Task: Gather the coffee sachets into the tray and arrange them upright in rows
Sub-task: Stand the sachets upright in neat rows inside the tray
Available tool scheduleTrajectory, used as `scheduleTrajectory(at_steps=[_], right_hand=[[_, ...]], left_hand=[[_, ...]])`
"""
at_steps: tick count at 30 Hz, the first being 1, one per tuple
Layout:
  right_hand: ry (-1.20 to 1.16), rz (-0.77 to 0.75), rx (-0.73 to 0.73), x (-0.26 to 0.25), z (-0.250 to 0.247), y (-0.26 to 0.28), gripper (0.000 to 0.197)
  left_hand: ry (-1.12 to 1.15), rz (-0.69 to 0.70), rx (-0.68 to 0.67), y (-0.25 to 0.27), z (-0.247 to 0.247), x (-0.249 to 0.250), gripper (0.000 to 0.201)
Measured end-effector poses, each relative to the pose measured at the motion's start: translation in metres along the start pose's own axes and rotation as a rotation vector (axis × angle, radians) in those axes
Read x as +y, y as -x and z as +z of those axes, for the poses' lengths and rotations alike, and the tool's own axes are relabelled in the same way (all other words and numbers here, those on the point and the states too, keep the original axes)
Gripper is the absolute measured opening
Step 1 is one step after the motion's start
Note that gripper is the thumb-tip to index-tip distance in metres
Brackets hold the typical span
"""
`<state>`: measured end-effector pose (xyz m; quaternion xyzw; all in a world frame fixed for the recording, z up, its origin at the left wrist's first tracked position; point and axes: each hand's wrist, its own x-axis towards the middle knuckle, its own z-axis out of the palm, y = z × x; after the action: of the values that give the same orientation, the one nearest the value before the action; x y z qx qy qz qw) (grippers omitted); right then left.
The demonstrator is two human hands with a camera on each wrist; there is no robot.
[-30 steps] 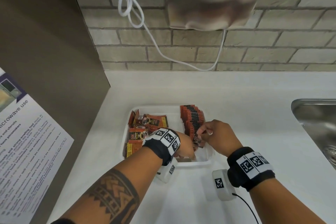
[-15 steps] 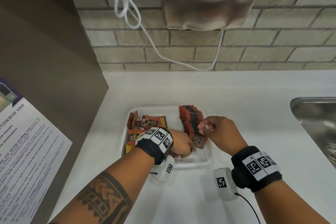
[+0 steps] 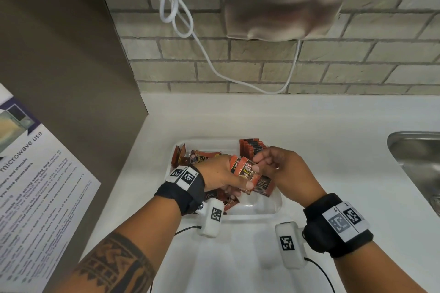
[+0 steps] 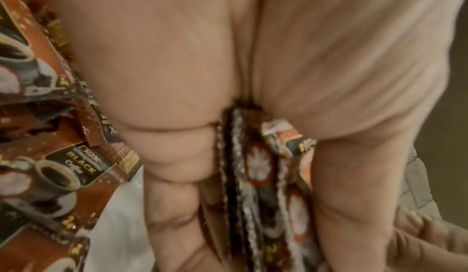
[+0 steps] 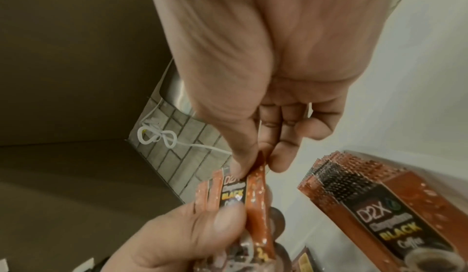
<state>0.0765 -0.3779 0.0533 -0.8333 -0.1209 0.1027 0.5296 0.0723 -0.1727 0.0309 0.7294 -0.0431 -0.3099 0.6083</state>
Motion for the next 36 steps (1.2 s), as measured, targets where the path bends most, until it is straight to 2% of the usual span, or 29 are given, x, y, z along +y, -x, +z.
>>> scheduleTrajectory(at_steps=[3, 7, 11, 13, 15, 19, 21, 25, 36], right_hand=[[-0.026, 0.003, 0.000, -0.003, -0.005, -0.002, 0.007], [0.009, -0.002, -0.019, -0.008, -0.009, -0.004, 0.002], [0.121, -0.028, 0.010, -0.013, -0.013, -0.005, 0.008], [0.203, -0.035, 0.035, -0.013, -0.016, -0.004, 0.008], [0.290, -0.024, 0.027, -0.010, -0.019, -0.002, 0.008], [0.471, 0.032, 0.005, 0.001, -0.018, 0.000, 0.008], [0.501, 0.049, 0.021, 0.006, -0.016, 0.002, 0.007], [0.514, 0.063, 0.044, 0.013, -0.010, 0.002, 0.007], [0.503, 0.100, 0.000, 0.023, -0.003, 0.001, 0.013]], left_hand=[[-0.058, 0.014, 0.019, 0.001, -0.003, -0.002, 0.045], [-0.271, 0.050, 0.098, 0.001, -0.003, 0.003, 0.040], [-0.374, 0.073, 0.179, -0.002, 0.000, 0.003, 0.037], [-0.494, 0.028, 0.147, -0.003, -0.005, 0.000, 0.032], [-0.648, -0.082, 0.080, -0.001, -0.009, -0.001, 0.029], [-0.892, -0.252, -0.024, 0.000, -0.004, 0.002, 0.046], [-0.946, -0.272, -0.092, -0.005, 0.004, 0.002, 0.053], [-0.987, -0.278, -0.195, -0.021, 0.028, 0.004, 0.044], [-1.087, -0.336, -0.192, -0.043, 0.047, 0.010, 0.030]])
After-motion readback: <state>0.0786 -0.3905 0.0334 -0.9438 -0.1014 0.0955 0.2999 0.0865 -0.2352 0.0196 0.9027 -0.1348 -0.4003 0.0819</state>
